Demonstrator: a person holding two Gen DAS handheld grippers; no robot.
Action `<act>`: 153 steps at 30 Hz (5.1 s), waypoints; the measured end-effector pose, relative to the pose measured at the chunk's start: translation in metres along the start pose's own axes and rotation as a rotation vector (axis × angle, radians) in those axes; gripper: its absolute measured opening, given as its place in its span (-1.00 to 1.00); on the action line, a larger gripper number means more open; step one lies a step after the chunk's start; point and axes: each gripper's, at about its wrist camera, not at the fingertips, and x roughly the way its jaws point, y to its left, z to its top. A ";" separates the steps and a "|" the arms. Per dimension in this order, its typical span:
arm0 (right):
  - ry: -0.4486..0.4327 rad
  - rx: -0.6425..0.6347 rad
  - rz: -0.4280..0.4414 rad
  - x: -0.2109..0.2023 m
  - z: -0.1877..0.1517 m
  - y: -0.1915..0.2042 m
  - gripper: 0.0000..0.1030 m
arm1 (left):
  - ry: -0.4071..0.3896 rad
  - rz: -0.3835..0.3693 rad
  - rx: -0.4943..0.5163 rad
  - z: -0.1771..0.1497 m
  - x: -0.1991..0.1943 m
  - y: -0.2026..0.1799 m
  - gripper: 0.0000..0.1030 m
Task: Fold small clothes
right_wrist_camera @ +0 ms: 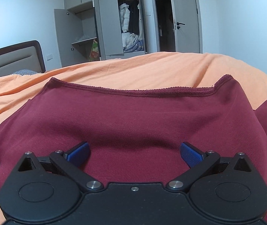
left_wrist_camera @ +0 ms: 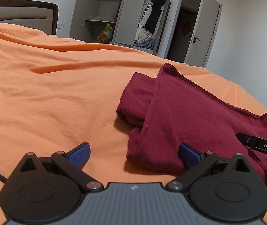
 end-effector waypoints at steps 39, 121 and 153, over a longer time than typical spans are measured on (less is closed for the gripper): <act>-0.017 0.002 0.003 -0.002 -0.002 0.000 0.99 | 0.044 -0.183 -0.355 0.018 0.029 0.010 0.99; -0.085 0.077 -0.191 -0.127 -0.023 -0.106 0.99 | -0.030 -0.500 0.248 0.087 -0.022 -0.254 -0.83; -0.084 0.059 -0.293 -0.172 -0.079 -0.129 0.99 | 0.145 -0.628 0.399 0.021 -0.034 -0.306 0.96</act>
